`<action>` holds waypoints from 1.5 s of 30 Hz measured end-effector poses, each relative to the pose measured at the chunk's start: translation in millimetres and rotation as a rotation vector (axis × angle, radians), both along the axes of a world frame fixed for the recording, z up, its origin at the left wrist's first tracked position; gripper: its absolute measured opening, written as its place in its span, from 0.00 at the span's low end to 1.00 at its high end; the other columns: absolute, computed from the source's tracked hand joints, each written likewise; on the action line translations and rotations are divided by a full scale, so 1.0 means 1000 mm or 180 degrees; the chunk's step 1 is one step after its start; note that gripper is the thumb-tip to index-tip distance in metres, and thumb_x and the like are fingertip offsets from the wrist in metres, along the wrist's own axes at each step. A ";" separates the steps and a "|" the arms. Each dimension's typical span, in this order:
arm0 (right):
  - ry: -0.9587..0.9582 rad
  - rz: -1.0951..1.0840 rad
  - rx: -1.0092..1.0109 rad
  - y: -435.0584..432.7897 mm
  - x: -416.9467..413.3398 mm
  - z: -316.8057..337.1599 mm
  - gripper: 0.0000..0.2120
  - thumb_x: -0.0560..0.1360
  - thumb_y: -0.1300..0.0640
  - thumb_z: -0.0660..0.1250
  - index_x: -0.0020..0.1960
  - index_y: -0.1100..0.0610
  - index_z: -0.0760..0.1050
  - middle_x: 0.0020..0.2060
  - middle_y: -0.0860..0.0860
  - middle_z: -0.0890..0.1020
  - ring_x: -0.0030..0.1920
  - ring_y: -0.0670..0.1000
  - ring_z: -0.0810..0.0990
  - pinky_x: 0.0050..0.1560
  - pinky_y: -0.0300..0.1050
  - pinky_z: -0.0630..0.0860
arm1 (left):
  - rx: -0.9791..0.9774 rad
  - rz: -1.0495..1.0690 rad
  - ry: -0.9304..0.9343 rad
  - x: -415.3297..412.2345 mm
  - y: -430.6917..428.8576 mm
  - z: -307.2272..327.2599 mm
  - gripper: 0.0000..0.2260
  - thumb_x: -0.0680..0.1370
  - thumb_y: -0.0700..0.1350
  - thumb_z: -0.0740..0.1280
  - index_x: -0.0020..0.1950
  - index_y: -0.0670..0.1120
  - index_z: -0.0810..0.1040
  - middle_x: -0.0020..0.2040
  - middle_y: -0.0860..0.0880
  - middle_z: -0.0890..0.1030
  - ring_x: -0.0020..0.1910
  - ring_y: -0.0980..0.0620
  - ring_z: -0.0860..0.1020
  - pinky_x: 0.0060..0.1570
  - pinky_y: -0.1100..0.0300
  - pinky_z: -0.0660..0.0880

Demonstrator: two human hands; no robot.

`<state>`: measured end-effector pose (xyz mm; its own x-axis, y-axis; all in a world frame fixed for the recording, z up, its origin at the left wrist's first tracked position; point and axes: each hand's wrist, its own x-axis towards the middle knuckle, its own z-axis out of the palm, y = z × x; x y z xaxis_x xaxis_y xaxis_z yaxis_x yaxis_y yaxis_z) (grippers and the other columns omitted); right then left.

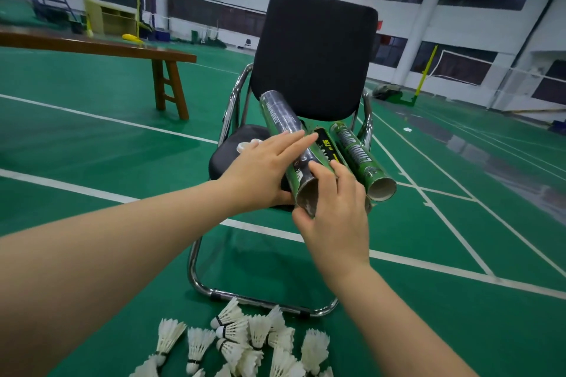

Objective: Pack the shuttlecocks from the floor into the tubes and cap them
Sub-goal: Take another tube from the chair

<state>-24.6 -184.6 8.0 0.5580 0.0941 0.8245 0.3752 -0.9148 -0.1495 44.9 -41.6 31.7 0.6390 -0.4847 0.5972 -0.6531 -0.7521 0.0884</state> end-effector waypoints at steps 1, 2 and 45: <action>0.0012 -0.0005 -0.0021 0.002 -0.007 0.002 0.33 0.59 0.60 0.77 0.60 0.53 0.67 0.59 0.61 0.76 0.52 0.65 0.76 0.48 0.55 0.77 | 0.0028 -0.0077 -0.0014 -0.007 0.001 0.002 0.44 0.68 0.55 0.75 0.77 0.56 0.54 0.76 0.50 0.60 0.74 0.48 0.60 0.69 0.41 0.62; 0.0023 -0.0012 -0.0045 0.004 -0.015 0.003 0.33 0.59 0.60 0.77 0.60 0.53 0.67 0.58 0.61 0.76 0.52 0.65 0.76 0.47 0.54 0.77 | 0.0055 -0.0148 -0.0052 -0.015 0.003 0.003 0.42 0.68 0.53 0.76 0.76 0.55 0.57 0.76 0.49 0.61 0.74 0.47 0.61 0.69 0.43 0.61; 0.4248 0.1368 0.1601 0.110 -0.129 -0.232 0.39 0.61 0.38 0.69 0.68 0.40 0.57 0.60 0.40 0.72 0.56 0.45 0.77 0.57 0.51 0.76 | 0.1274 0.1070 0.3139 -0.177 0.135 -0.220 0.34 0.63 0.66 0.71 0.62 0.49 0.67 0.46 0.51 0.75 0.43 0.51 0.76 0.42 0.54 0.78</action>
